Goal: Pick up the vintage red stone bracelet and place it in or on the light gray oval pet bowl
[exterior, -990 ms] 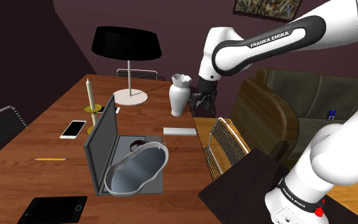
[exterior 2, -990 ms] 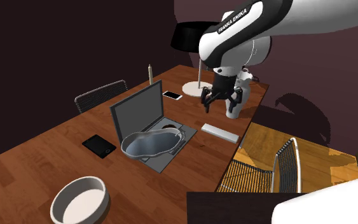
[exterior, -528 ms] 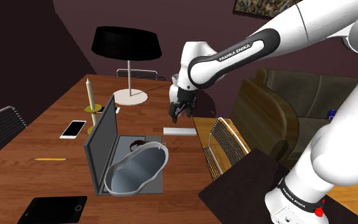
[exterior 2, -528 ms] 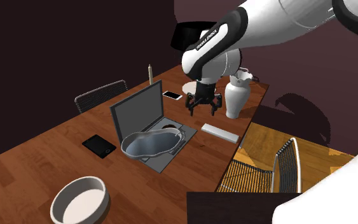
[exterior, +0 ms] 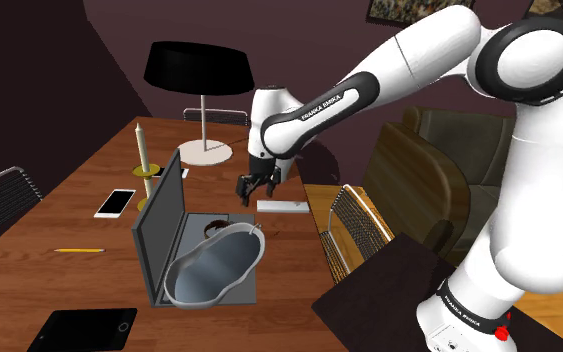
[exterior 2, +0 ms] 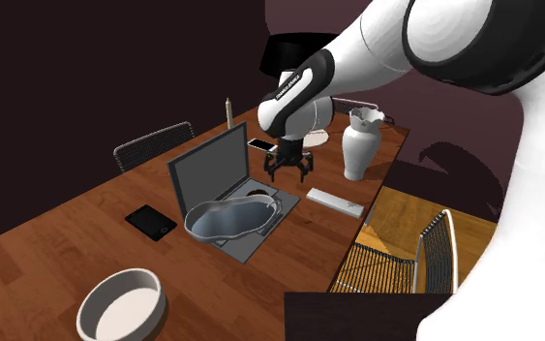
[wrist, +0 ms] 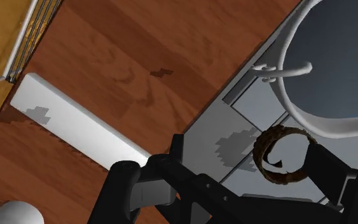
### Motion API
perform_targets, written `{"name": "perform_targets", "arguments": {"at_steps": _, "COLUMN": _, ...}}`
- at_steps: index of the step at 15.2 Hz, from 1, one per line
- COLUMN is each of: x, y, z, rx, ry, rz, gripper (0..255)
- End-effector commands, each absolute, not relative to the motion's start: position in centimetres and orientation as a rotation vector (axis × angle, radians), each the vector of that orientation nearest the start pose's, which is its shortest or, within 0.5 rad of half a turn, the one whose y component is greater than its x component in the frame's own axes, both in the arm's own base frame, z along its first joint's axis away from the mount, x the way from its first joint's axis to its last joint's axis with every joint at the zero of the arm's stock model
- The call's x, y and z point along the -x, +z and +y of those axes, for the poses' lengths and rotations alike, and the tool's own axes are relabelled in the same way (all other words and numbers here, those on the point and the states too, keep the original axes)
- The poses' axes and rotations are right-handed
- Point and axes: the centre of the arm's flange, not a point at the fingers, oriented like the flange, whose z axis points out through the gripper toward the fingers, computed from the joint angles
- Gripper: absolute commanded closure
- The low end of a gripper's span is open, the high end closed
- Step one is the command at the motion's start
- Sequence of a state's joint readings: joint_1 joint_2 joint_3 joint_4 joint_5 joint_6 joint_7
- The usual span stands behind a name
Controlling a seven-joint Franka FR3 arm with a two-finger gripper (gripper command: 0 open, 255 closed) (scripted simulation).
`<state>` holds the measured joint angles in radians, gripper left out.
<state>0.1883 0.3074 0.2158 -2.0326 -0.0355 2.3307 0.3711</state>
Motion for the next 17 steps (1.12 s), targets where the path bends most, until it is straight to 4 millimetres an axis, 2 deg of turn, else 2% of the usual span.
{"name": "perform_targets", "arguments": {"at_steps": 1, "x": -56.4, "y": 28.1, "z": 24.7, "rx": 3.104, "ry": 0.028, "rz": -0.07, "gripper": 0}}
{"name": "perform_targets", "arguments": {"at_steps": 10, "x": -62.8, "y": 21.2, "z": 31.0, "rx": 3.097, "ry": 0.037, "rz": -0.059, "gripper": 0}}
{"name": "perform_targets", "arguments": {"at_steps": 17, "x": -62.7, "y": 17.5, "z": 31.2, "rx": 3.097, "ry": 0.037, "rz": -0.059, "gripper": 0}}
